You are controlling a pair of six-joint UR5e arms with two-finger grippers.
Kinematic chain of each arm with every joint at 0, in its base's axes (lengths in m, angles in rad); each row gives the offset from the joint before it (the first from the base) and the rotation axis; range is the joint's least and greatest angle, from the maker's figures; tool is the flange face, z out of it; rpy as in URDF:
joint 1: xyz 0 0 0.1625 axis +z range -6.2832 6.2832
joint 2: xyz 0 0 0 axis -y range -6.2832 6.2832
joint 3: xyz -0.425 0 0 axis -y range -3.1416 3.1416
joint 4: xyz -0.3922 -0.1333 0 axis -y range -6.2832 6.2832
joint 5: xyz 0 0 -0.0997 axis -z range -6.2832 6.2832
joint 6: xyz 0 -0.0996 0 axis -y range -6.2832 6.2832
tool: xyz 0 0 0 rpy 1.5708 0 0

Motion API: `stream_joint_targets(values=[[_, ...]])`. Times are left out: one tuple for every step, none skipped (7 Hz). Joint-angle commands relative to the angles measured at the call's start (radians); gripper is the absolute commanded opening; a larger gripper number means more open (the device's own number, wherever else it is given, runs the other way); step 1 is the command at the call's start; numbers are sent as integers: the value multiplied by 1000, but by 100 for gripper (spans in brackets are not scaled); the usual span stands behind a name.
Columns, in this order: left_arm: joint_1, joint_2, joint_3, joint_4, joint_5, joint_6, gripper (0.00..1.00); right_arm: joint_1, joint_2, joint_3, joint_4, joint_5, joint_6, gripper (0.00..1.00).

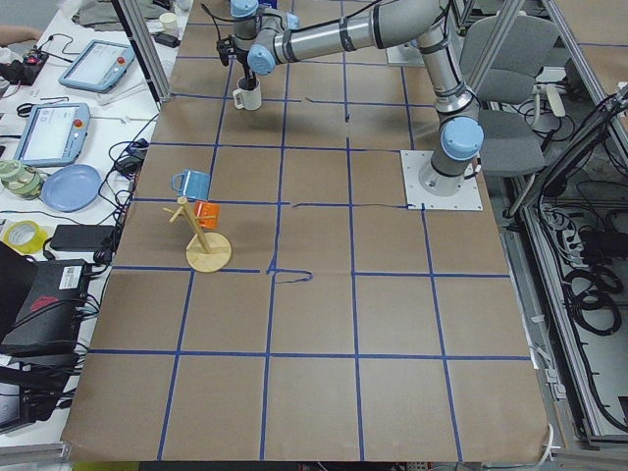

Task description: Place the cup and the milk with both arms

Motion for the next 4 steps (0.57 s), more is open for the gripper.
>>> stream_joint_targets(values=[[122, 62, 5, -103, -3, 193, 92, 68, 89, -75, 6, 4, 109, 55], [188, 112, 11, -190, 5, 333, 93, 109, 100, -91, 6, 12, 179, 55], [224, 171, 7, -251, 42, 406, 93, 150, 111, -94, 6, 17, 260, 55], [223, 232, 2, -283, 113, 425, 94, 193, 130, -120, 5, 20, 331, 55]])
